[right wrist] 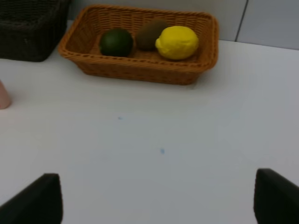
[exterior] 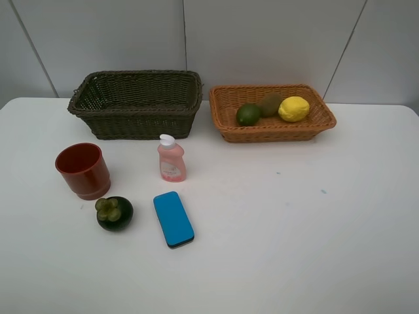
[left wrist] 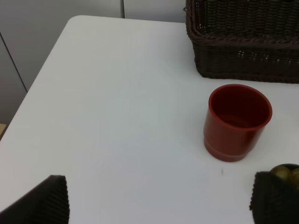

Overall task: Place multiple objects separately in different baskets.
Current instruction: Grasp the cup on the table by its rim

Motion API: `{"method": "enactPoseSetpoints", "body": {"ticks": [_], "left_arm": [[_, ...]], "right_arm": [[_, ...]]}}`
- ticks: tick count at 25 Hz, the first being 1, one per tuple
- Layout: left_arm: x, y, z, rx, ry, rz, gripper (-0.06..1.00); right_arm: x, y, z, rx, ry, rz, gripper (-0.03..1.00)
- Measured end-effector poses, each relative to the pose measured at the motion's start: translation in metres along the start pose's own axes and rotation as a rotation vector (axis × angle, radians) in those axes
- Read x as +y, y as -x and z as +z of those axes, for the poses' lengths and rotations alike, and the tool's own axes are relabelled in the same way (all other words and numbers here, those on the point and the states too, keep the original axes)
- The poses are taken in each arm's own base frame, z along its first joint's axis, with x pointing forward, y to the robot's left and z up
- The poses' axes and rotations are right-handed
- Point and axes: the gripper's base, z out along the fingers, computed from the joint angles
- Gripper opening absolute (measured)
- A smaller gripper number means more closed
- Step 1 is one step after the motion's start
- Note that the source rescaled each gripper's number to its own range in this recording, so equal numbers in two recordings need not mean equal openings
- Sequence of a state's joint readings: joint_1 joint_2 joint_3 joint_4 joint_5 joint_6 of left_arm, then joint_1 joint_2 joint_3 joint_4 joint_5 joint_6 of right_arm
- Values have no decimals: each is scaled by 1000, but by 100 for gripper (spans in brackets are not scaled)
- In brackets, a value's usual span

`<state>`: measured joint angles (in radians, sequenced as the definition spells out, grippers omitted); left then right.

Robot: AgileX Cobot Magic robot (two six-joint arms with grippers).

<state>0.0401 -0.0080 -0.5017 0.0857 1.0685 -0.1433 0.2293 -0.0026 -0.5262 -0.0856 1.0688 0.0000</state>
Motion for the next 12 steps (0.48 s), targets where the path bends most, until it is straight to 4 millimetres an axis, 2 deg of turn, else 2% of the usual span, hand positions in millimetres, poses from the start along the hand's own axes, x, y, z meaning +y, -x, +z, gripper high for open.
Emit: {"method": "enactPoseSetpoints", "body": {"ticks": [9,12], "left_arm": [[0,0,0,0,0,0,100],[0,0,0,0,0,0,100]], "right_arm": [[2,0,-1,16,-203,98,87],[2,-1,-1,17,-220,106,87]]}}
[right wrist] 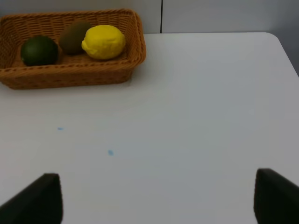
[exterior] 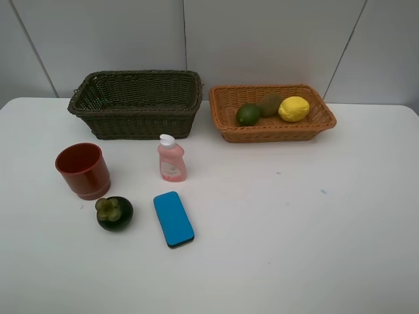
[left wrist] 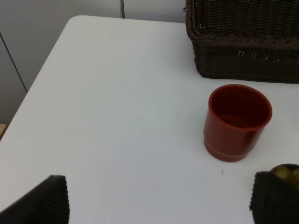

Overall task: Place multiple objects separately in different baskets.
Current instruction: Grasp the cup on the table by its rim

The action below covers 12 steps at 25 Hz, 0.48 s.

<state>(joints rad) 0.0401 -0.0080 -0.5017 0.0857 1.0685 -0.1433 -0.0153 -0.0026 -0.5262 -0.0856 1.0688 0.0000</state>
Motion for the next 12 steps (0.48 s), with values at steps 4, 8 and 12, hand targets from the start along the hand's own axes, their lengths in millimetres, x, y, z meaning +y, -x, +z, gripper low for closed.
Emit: {"method": "enactPoseSetpoints", "body": {"ticks": [4,8,12], "left_arm": [[0,0,0,0,0,0,100],[0,0,0,0,0,0,100],[0,0,0,0,0,0,100]], "right_arm": [[0,0,0,0,0,0,87],[0,0,0,0,0,0,87],[0,0,0,0,0,0,87]]}}
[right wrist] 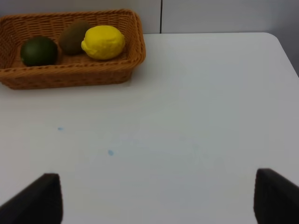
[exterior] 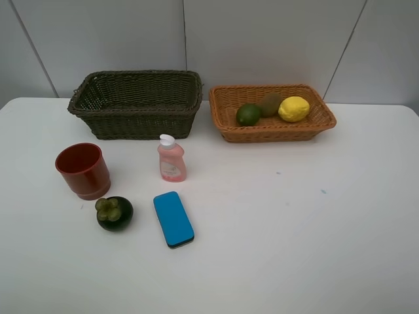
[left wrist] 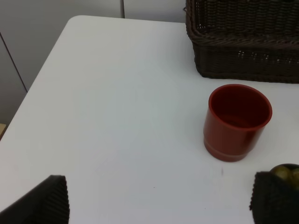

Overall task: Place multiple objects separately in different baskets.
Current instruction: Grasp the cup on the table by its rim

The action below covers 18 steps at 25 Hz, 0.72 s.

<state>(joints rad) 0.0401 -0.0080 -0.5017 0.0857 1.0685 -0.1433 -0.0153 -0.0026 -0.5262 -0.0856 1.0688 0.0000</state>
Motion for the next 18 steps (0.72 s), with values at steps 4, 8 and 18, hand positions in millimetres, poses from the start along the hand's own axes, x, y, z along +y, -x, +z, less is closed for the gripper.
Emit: {"method": "enactPoseSetpoints", "body": {"ticks": [4,8,18], "left_arm": [[0,0,0,2,-36,18,100],[0,0,1,4,-68,35,100],[0,0,1,4,-68,35,100]], "right_arm": [[0,0,0,0,0,0,87],[0,0,0,0,0,0,87],[0,0,0,0,0,0,87]]}}
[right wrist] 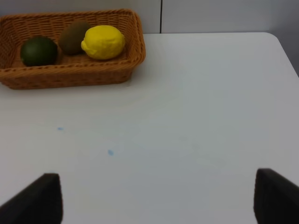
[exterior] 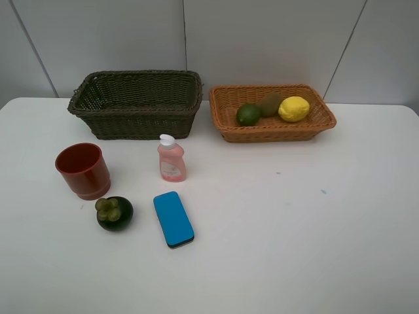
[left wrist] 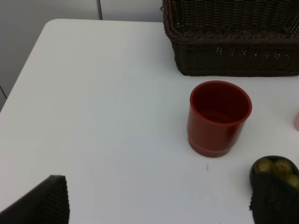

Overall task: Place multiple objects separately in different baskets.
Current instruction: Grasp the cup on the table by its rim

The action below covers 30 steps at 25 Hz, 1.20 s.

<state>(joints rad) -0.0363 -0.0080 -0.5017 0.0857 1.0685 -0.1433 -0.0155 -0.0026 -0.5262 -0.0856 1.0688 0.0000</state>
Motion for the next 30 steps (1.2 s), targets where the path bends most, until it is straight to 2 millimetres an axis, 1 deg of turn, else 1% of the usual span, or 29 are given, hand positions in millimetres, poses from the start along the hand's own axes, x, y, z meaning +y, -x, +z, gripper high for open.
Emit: {"method": "enactPoseSetpoints", "body": {"ticks": [10,13,16,17,20,22,24,26,28,30], "left_arm": [[0,0,0,-1,4,2,100],[-1,8,0,20,-4,-2,100],[-5,32,1,70,-8,-4,100],[-6,43,1,75,-8,-4,100],[-11,79,7,115,-9,-5,100],[-14,104,16,148,-12,-7,100],[-18,123,28,185,-17,-11,100],[-21,139,46,238,-14,-10,100],[-24,147,66,301,-8,-8,100],[-26,149,89,378,1,-3,100]], "right_arm": [[0,0,0,0,0,0,87],[0,0,0,0,0,0,87],[0,0,0,0,0,0,87],[0,0,0,0,0,0,87],[0,0,0,0,0,0,87],[0,0,0,0,0,0,87],[0,0,0,0,0,0,87],[0,0,0,0,0,0,87],[0,0,0,0,0,0,87],[0,0,0,0,0,0,87]]}}
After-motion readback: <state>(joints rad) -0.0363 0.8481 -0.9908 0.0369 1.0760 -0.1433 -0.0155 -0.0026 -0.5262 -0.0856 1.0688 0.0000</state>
